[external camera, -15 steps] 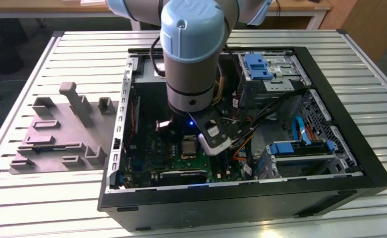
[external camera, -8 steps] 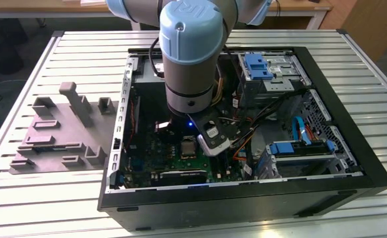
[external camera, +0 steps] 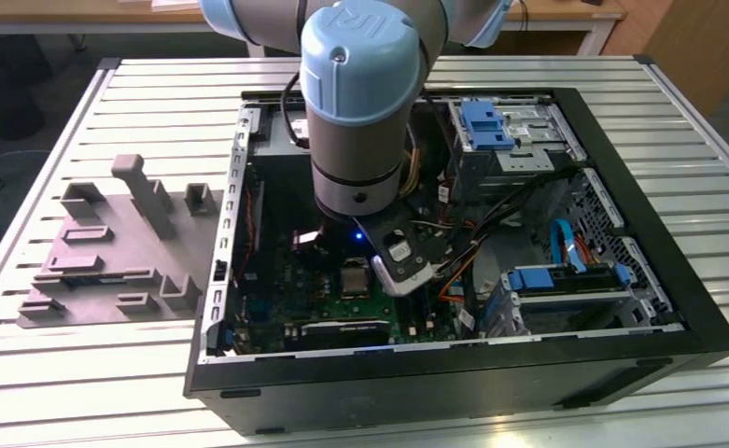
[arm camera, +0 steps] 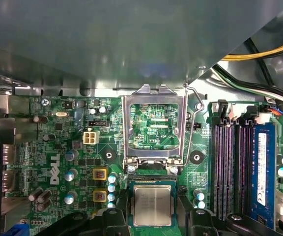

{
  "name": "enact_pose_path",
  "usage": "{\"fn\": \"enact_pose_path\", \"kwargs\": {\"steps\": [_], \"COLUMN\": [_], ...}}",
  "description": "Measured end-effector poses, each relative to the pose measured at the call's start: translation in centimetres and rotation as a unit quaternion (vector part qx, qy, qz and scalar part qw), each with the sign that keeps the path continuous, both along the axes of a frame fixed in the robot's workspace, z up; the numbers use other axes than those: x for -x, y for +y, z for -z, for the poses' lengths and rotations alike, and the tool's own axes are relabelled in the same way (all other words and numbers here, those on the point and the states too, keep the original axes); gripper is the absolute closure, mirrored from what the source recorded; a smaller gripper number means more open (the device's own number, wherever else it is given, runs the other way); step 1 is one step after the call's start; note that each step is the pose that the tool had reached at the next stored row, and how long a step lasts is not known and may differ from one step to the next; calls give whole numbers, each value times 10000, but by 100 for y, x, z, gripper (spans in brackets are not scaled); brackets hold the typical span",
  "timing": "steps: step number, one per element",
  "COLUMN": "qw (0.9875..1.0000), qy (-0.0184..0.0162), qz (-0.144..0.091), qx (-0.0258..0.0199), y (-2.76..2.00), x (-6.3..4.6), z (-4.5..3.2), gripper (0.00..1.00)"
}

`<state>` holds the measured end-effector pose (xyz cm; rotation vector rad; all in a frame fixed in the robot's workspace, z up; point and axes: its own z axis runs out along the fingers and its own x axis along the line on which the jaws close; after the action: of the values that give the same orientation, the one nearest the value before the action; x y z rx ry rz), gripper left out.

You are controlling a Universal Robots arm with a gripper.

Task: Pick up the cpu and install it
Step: 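Place the cpu into insertion slot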

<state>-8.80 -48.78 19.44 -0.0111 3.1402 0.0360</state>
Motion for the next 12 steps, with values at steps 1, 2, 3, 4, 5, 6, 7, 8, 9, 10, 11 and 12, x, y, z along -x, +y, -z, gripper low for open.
{"fn": "enact_pose_path", "kwargs": {"steps": [1,2,3,4,5,6,7,8,9,10,11,12], "qw": [10000,10000,10000,10000,10000,10000,10000,10000,10000,10000,10000,10000], "qy": [0,0,0,0,0,0,0,0,0,0,1,1], "qz": [0,0,0,0,0,0,-1,-1,0,0,0,0], "qx": [0,0,0,0,0,0,0,0,0,0,1,2], "y": [-1,-2,-2,-2,-2,-2,-2,-2,-2,-2,-3,-3], "x": [0,0,1,1,1,1,1,1,2,2,3,3], "z": [3,6,10,15,20,26,33,39,45,50,53,55], "gripper": [53,53,53,53,53,53,53,53,53,53,53,53]}}
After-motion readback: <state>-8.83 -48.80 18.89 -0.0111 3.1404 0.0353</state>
